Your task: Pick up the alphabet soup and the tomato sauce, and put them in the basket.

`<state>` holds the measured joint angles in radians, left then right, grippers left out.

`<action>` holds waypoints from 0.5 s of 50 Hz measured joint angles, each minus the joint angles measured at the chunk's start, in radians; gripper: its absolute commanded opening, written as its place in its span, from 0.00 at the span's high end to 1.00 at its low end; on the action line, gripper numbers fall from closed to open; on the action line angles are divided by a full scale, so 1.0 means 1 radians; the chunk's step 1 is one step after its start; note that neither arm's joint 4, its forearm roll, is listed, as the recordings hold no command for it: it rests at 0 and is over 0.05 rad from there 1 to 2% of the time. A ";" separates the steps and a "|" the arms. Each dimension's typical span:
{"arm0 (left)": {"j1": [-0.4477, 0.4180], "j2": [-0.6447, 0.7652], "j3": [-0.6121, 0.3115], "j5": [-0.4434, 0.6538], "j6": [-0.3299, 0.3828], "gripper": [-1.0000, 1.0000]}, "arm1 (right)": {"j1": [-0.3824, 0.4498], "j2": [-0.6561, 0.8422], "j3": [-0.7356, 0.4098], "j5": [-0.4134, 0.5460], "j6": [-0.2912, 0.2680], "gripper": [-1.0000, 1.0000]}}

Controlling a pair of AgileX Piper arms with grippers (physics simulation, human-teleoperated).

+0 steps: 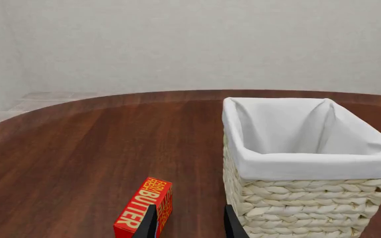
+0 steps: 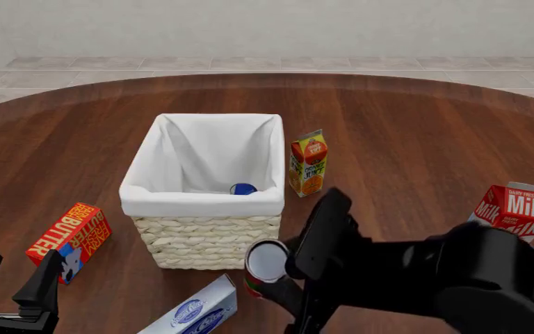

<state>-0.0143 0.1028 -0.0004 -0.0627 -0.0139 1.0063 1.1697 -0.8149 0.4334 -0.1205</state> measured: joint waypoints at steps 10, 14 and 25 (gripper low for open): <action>0.000 0.000 0.000 0.000 0.000 0.00 | 0.004 -0.016 -0.038 0.032 -0.024 1.00; 0.000 0.000 0.000 0.000 0.000 0.00 | 0.004 -0.020 -0.055 0.044 -0.034 1.00; 0.000 0.000 0.000 0.000 0.000 0.00 | 0.001 -0.023 -0.113 0.075 -0.067 1.00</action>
<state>-0.0143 0.1028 -0.0004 -0.0627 -0.0139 1.0069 1.1464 -0.9279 0.5086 -0.1871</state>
